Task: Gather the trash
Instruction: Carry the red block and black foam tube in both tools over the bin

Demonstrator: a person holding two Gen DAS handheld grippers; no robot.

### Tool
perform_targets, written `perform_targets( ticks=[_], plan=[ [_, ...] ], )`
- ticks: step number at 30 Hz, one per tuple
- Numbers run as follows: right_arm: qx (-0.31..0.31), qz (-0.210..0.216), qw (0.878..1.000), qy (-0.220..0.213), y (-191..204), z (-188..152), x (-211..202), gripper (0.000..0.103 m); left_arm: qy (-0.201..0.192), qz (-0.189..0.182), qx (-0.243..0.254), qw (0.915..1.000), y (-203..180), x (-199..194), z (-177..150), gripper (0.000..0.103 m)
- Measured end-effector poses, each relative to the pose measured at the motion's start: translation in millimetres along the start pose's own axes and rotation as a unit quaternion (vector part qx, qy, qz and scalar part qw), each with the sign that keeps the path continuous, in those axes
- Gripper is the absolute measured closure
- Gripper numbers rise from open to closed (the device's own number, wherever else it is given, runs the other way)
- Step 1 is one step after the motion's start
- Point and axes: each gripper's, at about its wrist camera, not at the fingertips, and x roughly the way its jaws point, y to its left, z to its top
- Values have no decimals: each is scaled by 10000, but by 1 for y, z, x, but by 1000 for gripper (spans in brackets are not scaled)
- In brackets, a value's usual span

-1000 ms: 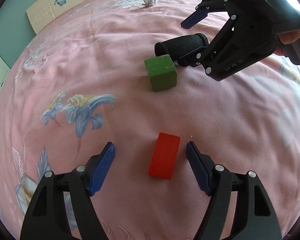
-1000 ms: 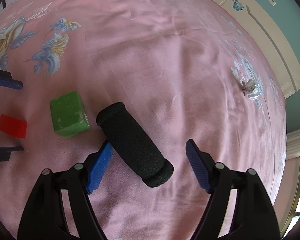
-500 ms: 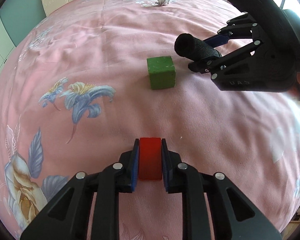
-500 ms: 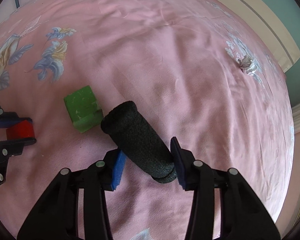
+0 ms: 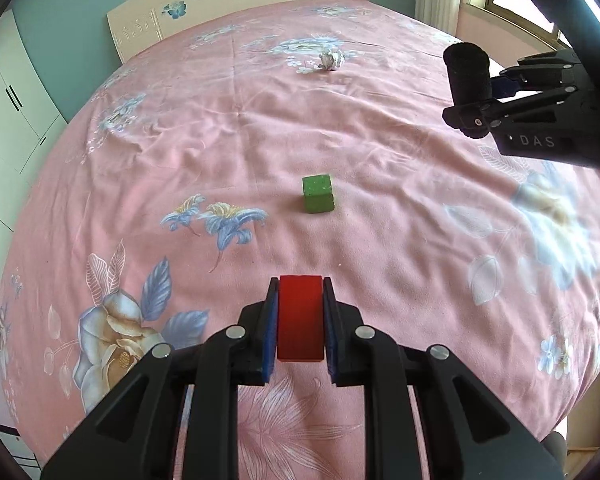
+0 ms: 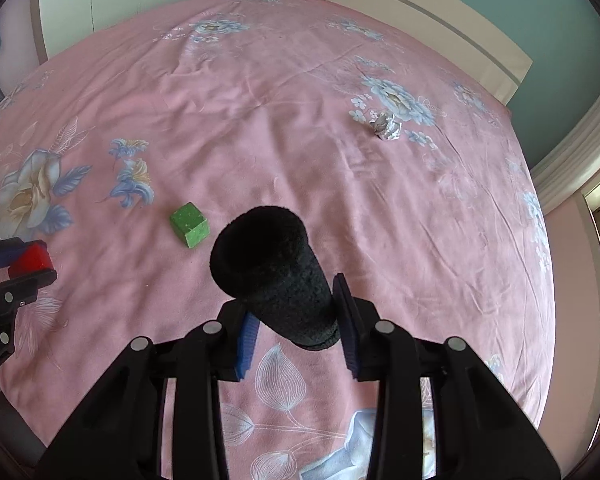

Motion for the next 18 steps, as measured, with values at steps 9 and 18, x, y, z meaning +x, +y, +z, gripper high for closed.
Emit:
perform_targets(
  ticks=[9,18],
  plan=[
    [135,-295,9979,-559,1,-29,-133,66,-685,265,87,9973,-13,-121,-5,81],
    [250,-524,9925,-1078,11,-71,-256,67,-1213,492,94,9914,-28,-223,-28,81]
  ],
)
